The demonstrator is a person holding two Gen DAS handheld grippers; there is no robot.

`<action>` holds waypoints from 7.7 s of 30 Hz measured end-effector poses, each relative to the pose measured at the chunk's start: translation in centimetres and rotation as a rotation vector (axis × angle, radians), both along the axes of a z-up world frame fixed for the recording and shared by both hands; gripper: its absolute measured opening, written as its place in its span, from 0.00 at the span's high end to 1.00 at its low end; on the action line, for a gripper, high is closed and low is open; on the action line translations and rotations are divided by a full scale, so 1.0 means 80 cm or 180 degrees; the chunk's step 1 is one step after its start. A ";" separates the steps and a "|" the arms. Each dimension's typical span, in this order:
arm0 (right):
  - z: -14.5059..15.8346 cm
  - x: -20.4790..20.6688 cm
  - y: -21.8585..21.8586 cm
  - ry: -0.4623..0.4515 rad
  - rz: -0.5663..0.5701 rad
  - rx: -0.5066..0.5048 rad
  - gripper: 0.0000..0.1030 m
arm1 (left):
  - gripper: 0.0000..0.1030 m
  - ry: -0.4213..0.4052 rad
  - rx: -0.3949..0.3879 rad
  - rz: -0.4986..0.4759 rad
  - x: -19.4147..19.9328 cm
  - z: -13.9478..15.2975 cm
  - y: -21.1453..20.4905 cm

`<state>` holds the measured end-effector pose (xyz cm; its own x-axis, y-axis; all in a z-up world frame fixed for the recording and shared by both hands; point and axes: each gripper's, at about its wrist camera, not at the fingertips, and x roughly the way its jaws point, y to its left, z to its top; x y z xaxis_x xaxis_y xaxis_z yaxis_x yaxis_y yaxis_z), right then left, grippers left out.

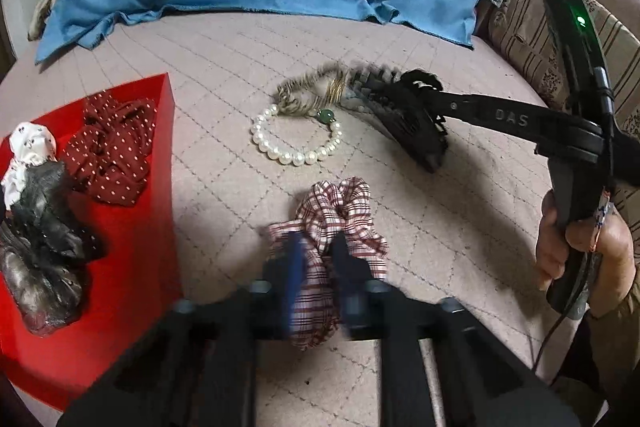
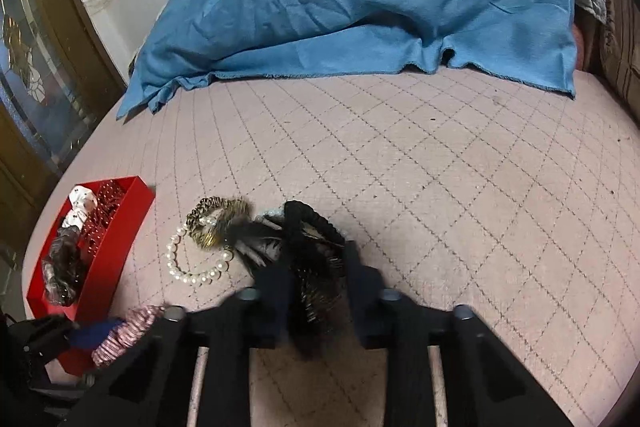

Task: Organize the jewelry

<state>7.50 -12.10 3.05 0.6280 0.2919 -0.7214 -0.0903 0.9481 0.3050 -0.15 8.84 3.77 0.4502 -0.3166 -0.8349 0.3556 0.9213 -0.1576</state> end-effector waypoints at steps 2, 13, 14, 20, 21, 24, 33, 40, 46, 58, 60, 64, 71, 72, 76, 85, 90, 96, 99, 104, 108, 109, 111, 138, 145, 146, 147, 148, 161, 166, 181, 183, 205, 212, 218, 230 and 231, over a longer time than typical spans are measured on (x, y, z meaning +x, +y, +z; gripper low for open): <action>0.003 -0.010 -0.002 -0.0017 -0.0036 -0.0008 0.83 | 0.90 -0.0030 -0.0029 0.0021 -0.003 0.003 0.001; 0.042 -0.107 -0.022 -0.0175 -0.0224 -0.0064 0.83 | 0.91 -0.0070 -0.0348 -0.0027 -0.043 0.044 0.013; 0.044 -0.117 -0.021 -0.0192 -0.0233 -0.0160 0.83 | 0.91 -0.0066 -0.0366 -0.0031 -0.047 0.046 0.013; 0.024 -0.164 -0.037 -0.0010 -0.0120 0.0017 0.79 | 0.91 -0.0026 -0.0376 -0.0066 -0.073 0.045 0.012; 0.020 -0.171 -0.044 0.0032 -0.0141 0.0140 0.79 | 0.91 -0.0030 -0.0371 -0.0069 -0.077 0.046 0.012; 0.019 -0.187 -0.053 0.0018 -0.0207 0.0254 0.86 | 0.91 -0.0056 -0.0354 -0.0066 -0.086 0.048 0.014; 0.044 -0.215 -0.079 -0.0173 -0.0348 0.0630 0.92 | 0.91 -0.0036 -0.0358 -0.0007 -0.091 0.045 0.023; 0.070 -0.218 -0.051 -0.0291 -0.0236 0.0466 0.92 | 0.91 -0.0084 -0.0468 0.0088 -0.094 0.057 0.042; 0.097 -0.218 -0.003 -0.0417 0.0025 0.0292 0.92 | 0.91 -0.0214 -0.0566 0.0301 -0.100 0.079 0.086; 0.119 -0.184 0.138 -0.0368 0.0690 0.0265 0.92 | 0.91 -0.0335 -0.0482 0.1295 -0.086 0.077 0.243; 0.120 -0.175 0.172 -0.0345 0.0839 0.0222 0.92 | 0.91 -0.0346 -0.0449 0.1407 -0.083 0.072 0.261; 0.117 -0.161 0.227 -0.0307 0.1071 0.0144 0.92 | 0.91 -0.0339 -0.0419 0.1535 -0.076 0.060 0.291; 0.097 -0.133 0.296 -0.0152 0.1285 0.0012 0.92 | 0.91 -0.0340 -0.0374 0.1638 -0.069 0.045 0.312; 0.093 -0.129 0.303 -0.0127 0.1306 -0.0008 0.92 | 0.91 -0.0343 -0.0368 0.1648 -0.069 0.043 0.314; 0.076 -0.116 0.331 -0.0001 0.1393 -0.0076 0.92 | 0.91 -0.0358 -0.0353 0.1700 -0.067 0.038 0.324; 0.041 -0.101 0.370 0.0283 0.1526 -0.0100 0.92 | 0.91 -0.0418 -0.0363 0.1714 -0.069 0.036 0.333; 0.039 -0.102 0.371 0.0295 0.1525 -0.0049 0.92 | 0.69 -0.0471 -0.0355 0.1721 -0.071 0.037 0.333; 0.054 -0.108 0.358 0.0173 0.1412 -0.0047 0.54 | 0.53 -0.0578 -0.0321 0.1720 -0.076 0.043 0.330; 0.060 -0.112 0.348 0.0130 0.1366 -0.0043 0.54 | 0.51 -0.0602 -0.0296 0.1723 -0.077 0.043 0.328; 0.074 -0.129 0.314 -0.0020 0.1240 -0.0095 0.53 | 0.50 -0.0672 -0.0264 0.1752 -0.083 0.046 0.327; 0.083 -0.150 0.261 -0.0122 0.1005 -0.0151 0.50 | 0.50 -0.0770 -0.0242 0.1778 -0.095 0.056 0.322; 0.085 -0.154 0.247 -0.0137 0.0940 -0.0171 0.49 | 0.50 -0.0793 -0.0231 0.1765 -0.099 0.060 0.318; 0.086 -0.165 0.209 -0.0155 0.0761 -0.0207 0.47 | 0.50 -0.0830 -0.0209 0.1673 -0.106 0.070 0.306; 0.006 -0.191 -0.054 -0.0133 -0.0311 0.0255 0.42 | 0.49 -0.0327 -0.0110 0.0318 0.013 0.084 0.013; -0.002 -0.183 -0.053 -0.0077 -0.0236 0.0324 0.42 | 0.60 -0.0029 0.0179 0.0420 0.071 0.021 -0.012; -0.003 -0.182 -0.052 -0.0078 -0.0228 0.0315 0.42 | 0.60 0.0007 0.0228 0.0443 0.077 0.014 -0.014; -0.003 -0.181 -0.051 -0.0077 -0.0216 0.0303 0.42 | 0.60 0.0036 0.0257 0.0476 0.085 0.006 -0.015; -0.004 -0.180 -0.050 -0.0078 -0.0204 0.0287 0.42 | 0.60 0.0056 0.0284 0.0512 0.092 -0.001 -0.016; -0.018 -0.163 -0.033 0.0017 -0.0038 0.0214 0.42 | 0.58 0.0059 0.0433 0.0573 0.122 -0.027 -0.031; -0.023 -0.161 -0.025 0.0055 -0.0017 0.0081 0.62 | 0.91 0.0027 0.0386 0.0574 0.114 -0.024 -0.029; -0.010 -0.186 -0.030 -0.0028 -0.0075 0.0407 0.64 | 0.91 -0.0115 -0.0367 0.0429 0.023 0.073 0.011; -0.007 -0.192 -0.027 -0.0040 -0.0095 0.0417 0.64 | 0.91 -0.0166 -0.0449 0.0406 0.007 0.091 0.024; 0.085 -0.192 0.124 -0.0277 0.0635 0.0331 0.64 | 0.91 -0.0522 -0.0375 0.1009 -0.040 0.167 0.237; 0.087 -0.162 0.197 -0.0230 0.0932 0.0252 0.64 | 0.91 -0.0454 -0.0451 0.1157 -0.020 0.140 0.269; 0.075 -0.128 0.251 -0.0113 0.1104 0.0197 0.64 | 0.91 -0.0289 -0.0452 0.1272 0.000 0.091 0.286; 0.033 -0.071 0.312 0.0123 0.1186 -0.0009 0.64 | 0.91 -0.0167 -0.0390 0.1356 0.022 0.037 0.304; 0.031 -0.070 0.314 0.0126 0.1191 -0.0043 0.64 | 0.91 -0.0183 -0.0365 0.1335 0.021 0.036 0.303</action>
<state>1.92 12.98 5.50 0.4514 0.4862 -0.7482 -0.4196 0.8557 0.3029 1.54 33.05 6.69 0.6044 -0.1856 -0.7748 -0.0345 0.9655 -0.2582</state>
